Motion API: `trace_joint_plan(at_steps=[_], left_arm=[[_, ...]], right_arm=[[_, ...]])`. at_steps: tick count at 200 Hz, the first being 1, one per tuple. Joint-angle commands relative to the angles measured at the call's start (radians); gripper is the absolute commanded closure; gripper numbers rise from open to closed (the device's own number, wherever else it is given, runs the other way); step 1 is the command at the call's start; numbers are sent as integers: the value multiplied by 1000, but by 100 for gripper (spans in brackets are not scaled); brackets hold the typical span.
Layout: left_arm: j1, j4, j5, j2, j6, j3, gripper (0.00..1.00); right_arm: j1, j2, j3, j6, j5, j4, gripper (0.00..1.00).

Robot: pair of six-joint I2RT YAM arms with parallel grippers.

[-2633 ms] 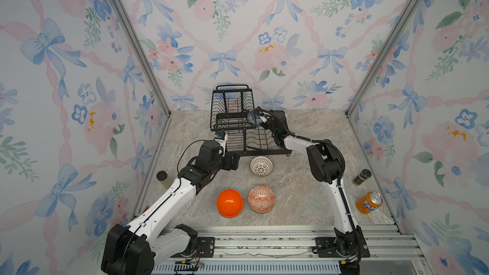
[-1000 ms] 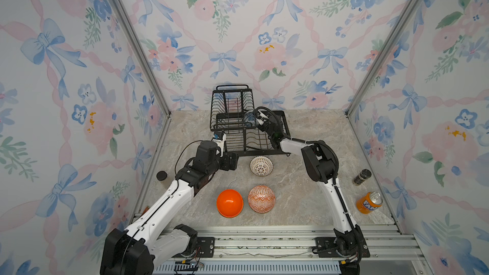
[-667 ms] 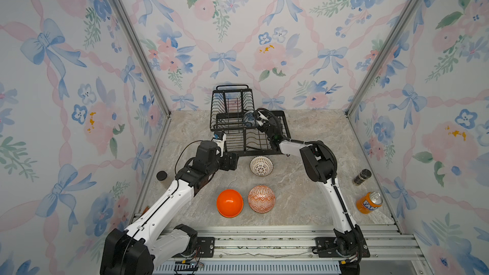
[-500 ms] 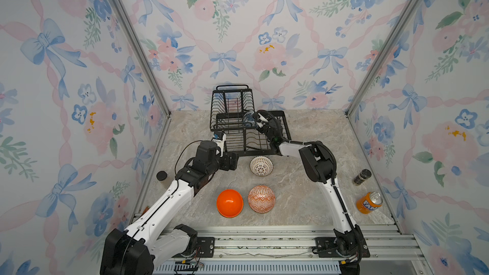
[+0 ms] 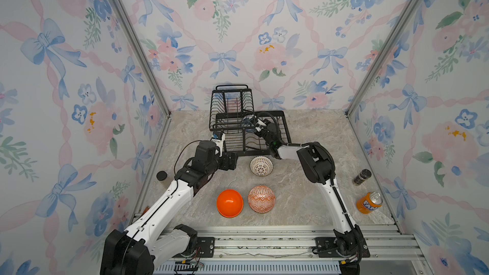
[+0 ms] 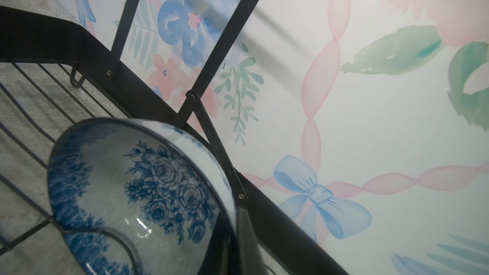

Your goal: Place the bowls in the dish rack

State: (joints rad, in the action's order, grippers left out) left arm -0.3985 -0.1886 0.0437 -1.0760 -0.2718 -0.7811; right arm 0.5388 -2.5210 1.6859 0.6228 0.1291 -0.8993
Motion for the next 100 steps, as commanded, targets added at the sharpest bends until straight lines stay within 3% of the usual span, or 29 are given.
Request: trace_joint_plan(at_steps=[1, 100], left_arm=[[7, -5, 16, 25, 16, 20, 2], [8, -3, -1, 39, -9, 37, 2]], right_arm=[[29, 12, -31, 59, 9, 40, 100], [36, 60, -22, 37, 53, 114, 100]])
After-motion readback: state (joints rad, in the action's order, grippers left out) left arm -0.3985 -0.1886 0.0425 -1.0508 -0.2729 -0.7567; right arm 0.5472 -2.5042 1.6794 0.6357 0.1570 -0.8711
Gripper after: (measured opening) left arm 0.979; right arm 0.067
